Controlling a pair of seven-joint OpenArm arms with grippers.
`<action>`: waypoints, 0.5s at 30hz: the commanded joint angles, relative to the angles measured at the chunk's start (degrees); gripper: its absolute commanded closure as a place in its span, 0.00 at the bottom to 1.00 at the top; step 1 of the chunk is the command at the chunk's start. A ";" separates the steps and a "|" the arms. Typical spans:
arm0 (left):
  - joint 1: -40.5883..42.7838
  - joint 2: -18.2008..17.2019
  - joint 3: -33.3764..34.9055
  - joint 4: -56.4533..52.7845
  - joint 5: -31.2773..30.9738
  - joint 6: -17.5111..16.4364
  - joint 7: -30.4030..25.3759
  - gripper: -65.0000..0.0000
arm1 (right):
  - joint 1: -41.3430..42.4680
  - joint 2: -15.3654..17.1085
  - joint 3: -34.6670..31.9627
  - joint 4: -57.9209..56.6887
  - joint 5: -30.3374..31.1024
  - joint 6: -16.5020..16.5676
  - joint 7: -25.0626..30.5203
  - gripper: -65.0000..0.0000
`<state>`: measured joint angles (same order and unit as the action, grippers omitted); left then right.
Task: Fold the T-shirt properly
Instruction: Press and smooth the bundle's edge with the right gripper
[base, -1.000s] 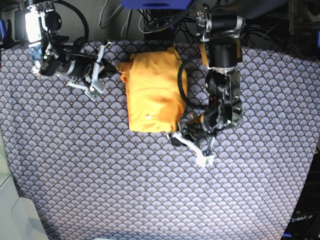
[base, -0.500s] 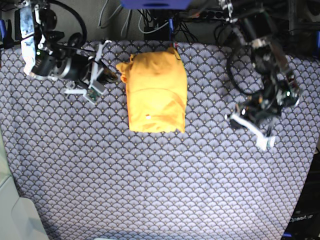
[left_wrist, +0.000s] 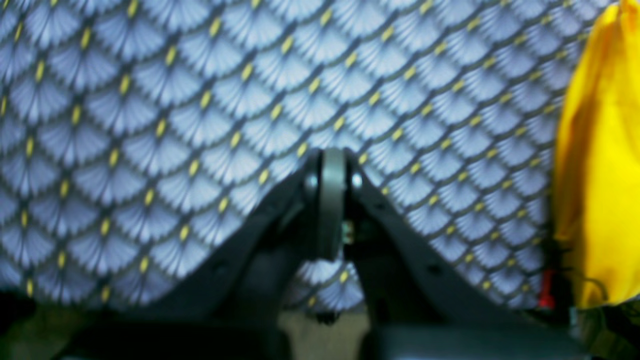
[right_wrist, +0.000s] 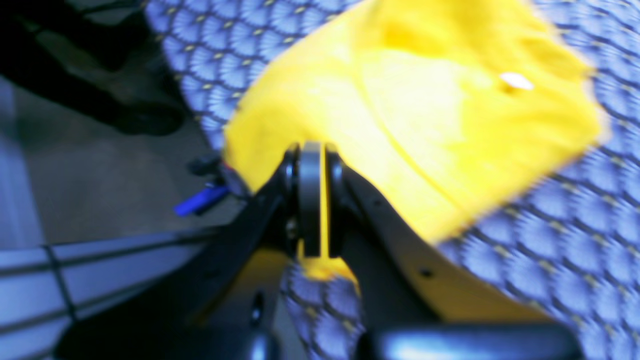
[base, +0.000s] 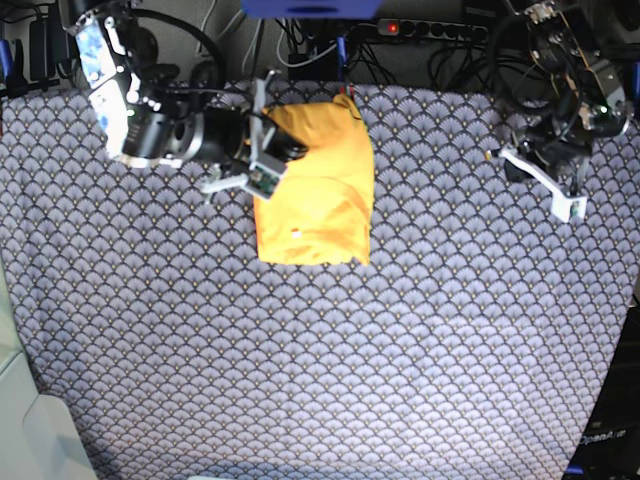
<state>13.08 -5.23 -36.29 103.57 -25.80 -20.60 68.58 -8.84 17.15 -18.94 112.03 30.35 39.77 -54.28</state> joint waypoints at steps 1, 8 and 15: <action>0.50 -0.70 -0.94 1.18 -0.70 -0.10 -0.84 1.00 | 0.27 0.48 -0.45 0.10 0.99 0.23 2.63 1.00; 4.11 -1.49 -4.45 1.18 -0.70 -0.19 -0.84 1.00 | 0.18 3.03 -1.06 -10.01 0.90 0.23 10.37 1.00; 5.60 -2.90 -4.81 1.18 -0.70 -0.19 -0.84 1.00 | 0.62 5.40 -1.15 -18.80 0.90 0.23 17.05 1.00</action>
<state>18.68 -7.53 -40.80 103.61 -26.00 -20.75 68.40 -8.75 22.04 -20.32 92.66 32.05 39.86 -36.69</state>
